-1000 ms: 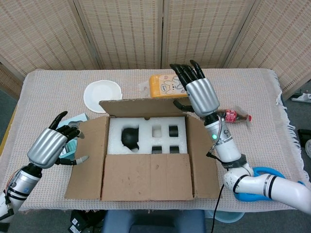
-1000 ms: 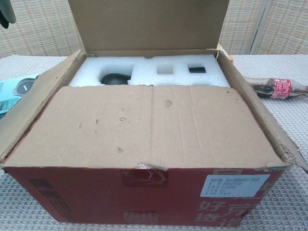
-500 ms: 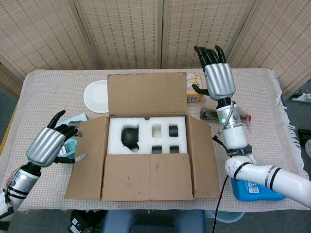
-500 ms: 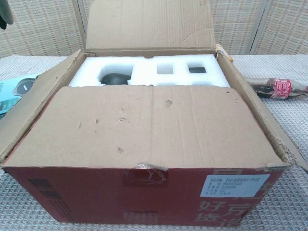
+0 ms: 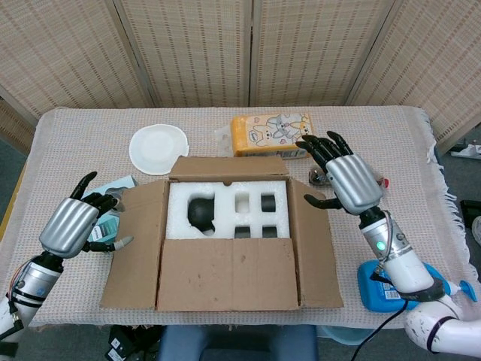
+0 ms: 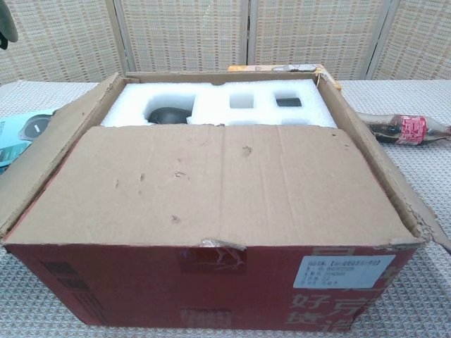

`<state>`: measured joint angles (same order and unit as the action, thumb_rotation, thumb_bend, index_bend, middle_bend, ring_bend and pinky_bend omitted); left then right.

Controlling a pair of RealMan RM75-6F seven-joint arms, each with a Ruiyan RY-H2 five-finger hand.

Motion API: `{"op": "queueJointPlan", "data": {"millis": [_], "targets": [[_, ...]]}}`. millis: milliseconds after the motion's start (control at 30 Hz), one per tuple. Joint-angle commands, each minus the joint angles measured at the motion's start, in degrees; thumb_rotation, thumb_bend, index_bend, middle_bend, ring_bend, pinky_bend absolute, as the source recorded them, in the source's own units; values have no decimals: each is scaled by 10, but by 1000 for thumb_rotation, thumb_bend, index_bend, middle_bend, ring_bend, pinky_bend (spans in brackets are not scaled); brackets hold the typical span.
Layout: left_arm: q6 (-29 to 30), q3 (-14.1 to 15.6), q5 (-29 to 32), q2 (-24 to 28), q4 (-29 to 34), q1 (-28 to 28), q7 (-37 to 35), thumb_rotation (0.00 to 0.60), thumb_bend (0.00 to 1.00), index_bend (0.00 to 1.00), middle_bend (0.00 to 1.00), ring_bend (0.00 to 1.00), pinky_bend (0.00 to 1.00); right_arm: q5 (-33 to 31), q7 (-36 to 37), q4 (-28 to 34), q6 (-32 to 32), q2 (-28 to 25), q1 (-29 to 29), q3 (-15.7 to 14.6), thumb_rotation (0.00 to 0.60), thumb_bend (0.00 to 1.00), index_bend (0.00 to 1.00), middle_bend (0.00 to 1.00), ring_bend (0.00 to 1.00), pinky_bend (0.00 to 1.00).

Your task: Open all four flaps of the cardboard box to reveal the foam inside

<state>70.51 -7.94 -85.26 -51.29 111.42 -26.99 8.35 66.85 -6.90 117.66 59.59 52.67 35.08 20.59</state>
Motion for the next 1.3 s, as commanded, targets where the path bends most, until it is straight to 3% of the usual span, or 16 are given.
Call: {"op": "queueJointPlan", "data": {"millis": [33, 167, 367, 533, 633, 967, 1300], "targets": [[0, 0, 1, 0, 1, 1, 2, 206, 222, 433, 467, 440, 0, 88, 96, 51, -43, -73, -49, -47, 600, 174, 153, 139, 130, 0], [0, 1, 0, 1, 6, 2, 4, 205, 222, 433, 467, 440, 0, 132, 144, 58, -70, -101, -54, -66, 600, 125, 155, 138, 94, 0], [-1, 2, -2, 2, 11, 3, 5, 203, 222, 435, 467, 440, 0, 134, 186, 64, -148, -115, -24, -82, 587, 118, 196, 105, 63, 0], [-4, 4, 0, 3, 12, 4, 6, 204, 221, 436, 467, 440, 0, 124, 199, 63, -196, -111, 6, -83, 503, 104, 251, 103, 48, 0], [-8, 5, 2, 3, 14, 4, 5, 207, 222, 437, 467, 440, 0, 108, 199, 61, -212, -110, 23, -78, 486, 99, 267, 103, 41, 0], [-19, 3, 7, 1, 15, -1, 7, 204, 222, 438, 467, 439, 0, 8, 108, 48, -255, -74, 94, -82, 484, 97, 274, 102, 20, 0], [-20, 6, 10, 1, 12, 2, 4, 202, 222, 440, 464, 436, 0, -122, -17, 41, -245, -35, 170, -116, 481, 97, 273, 93, 2, 0]]}}
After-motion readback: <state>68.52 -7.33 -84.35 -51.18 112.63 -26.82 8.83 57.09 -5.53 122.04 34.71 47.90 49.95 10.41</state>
